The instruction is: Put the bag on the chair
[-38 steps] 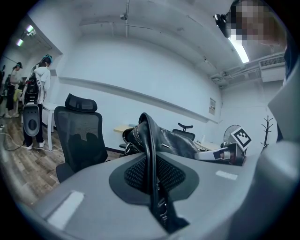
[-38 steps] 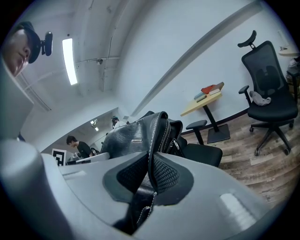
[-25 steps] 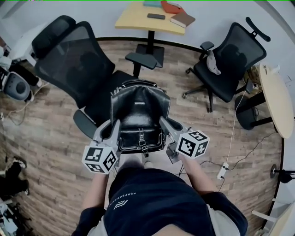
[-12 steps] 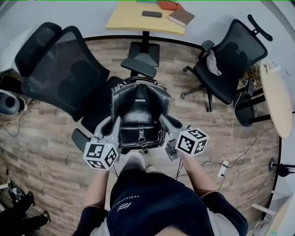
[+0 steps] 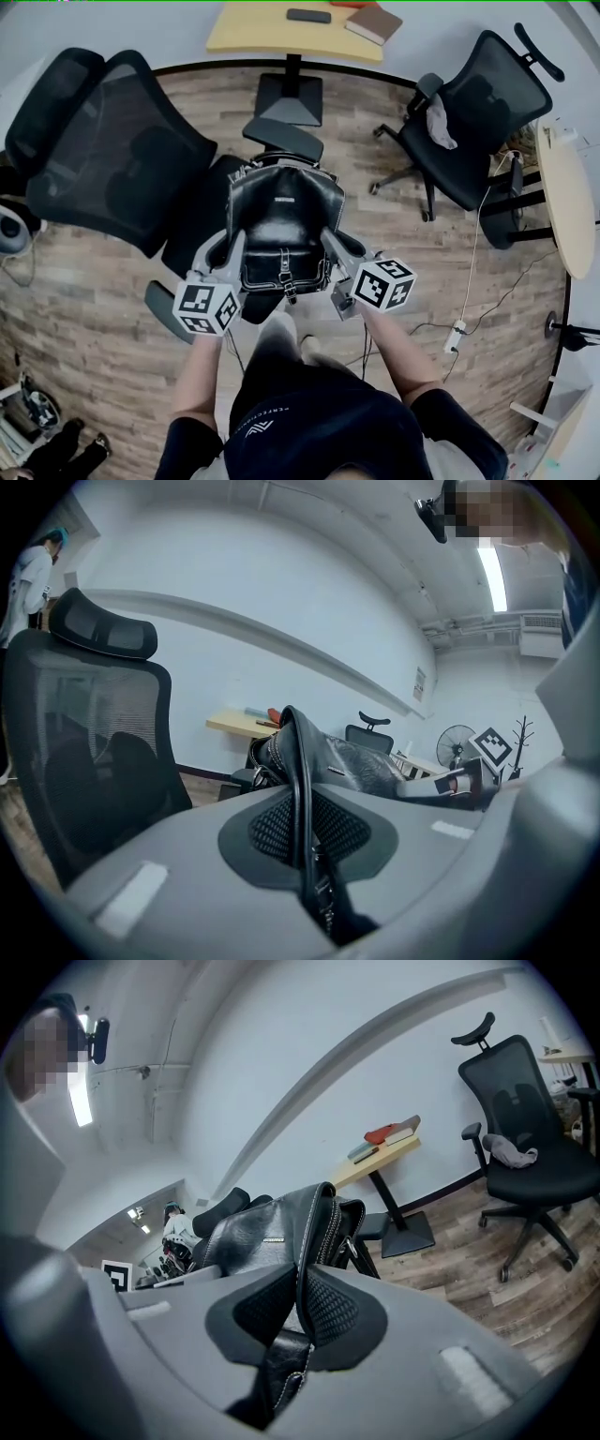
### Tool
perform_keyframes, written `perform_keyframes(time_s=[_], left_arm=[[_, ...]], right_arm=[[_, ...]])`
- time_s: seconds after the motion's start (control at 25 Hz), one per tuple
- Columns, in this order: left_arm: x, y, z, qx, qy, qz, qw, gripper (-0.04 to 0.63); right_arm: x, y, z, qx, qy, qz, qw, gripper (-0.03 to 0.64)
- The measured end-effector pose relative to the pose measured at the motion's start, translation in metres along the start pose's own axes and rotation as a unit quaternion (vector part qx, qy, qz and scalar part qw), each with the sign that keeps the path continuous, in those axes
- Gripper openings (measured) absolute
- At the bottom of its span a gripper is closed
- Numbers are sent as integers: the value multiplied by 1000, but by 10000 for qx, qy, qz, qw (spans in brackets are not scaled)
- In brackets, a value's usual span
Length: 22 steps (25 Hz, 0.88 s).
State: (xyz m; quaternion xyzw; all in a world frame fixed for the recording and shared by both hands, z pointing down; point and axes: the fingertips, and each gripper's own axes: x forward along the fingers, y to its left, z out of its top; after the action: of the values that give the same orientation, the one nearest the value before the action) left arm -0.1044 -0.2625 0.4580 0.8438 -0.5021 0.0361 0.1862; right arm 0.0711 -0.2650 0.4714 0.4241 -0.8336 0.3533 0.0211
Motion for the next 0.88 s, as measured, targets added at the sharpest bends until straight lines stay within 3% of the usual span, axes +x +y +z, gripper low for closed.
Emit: perform_keyframes(time_s=[0.44, 0.88], left_arm=[[45, 45, -26, 149, 45, 124, 9998, 54], [81, 70, -40, 303, 48, -208, 9993, 54]], right_arm=[[50, -31, -11, 50, -31, -341, 9994, 34], [78, -51, -19, 229, -113, -627, 9977, 34]])
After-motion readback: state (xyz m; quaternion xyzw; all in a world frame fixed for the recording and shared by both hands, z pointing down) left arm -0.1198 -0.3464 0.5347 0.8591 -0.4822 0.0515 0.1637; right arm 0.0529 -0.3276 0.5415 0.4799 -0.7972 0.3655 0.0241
